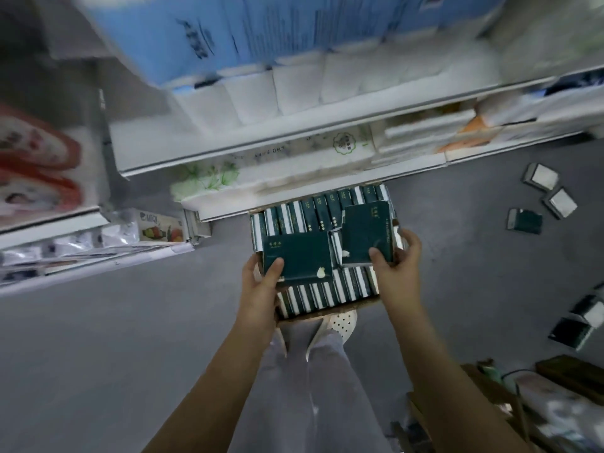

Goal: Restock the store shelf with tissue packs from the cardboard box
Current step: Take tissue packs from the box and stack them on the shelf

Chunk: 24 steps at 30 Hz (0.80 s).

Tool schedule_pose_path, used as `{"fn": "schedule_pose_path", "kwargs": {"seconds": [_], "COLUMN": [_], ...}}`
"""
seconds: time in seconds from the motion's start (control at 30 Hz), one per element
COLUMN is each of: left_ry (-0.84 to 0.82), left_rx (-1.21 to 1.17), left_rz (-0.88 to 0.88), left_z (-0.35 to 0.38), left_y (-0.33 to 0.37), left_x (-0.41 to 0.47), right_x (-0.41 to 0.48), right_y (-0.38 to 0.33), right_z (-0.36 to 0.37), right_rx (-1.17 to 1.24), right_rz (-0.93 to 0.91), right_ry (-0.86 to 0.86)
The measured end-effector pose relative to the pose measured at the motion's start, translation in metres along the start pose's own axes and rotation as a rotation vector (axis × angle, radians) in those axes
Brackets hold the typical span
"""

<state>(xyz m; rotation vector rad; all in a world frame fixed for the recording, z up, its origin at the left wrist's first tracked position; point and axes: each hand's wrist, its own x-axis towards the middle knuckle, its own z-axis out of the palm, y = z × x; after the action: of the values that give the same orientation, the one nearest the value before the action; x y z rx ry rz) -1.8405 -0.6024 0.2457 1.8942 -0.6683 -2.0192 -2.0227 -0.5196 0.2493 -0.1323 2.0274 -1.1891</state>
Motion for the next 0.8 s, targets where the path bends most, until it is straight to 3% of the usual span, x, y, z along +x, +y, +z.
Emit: {"fn": "schedule_pose_path", "kwargs": {"seconds": [0.37, 0.6, 0.8], "left_ry": [-0.195, -0.246, -0.172], "left_rx": [-0.095, -0.105, -0.158], "left_rz": [0.263, 0.506, 0.731], "left_z": [-0.035, -0.035, -0.022], "left_y": [0.116, 0.164, 0.205], "left_x": [-0.166, -0.253, -0.319], "right_x": [-0.13, -0.18, -0.203], "right_y": [-0.187, -0.29, -0.357], "right_z": [-0.013, -0.042, -0.062], "right_rx": [0.252, 0.305, 0.387], "right_rz": [-0.215, -0.408, -0.504], "right_ry": [0.042, -0.105, -0.225]}}
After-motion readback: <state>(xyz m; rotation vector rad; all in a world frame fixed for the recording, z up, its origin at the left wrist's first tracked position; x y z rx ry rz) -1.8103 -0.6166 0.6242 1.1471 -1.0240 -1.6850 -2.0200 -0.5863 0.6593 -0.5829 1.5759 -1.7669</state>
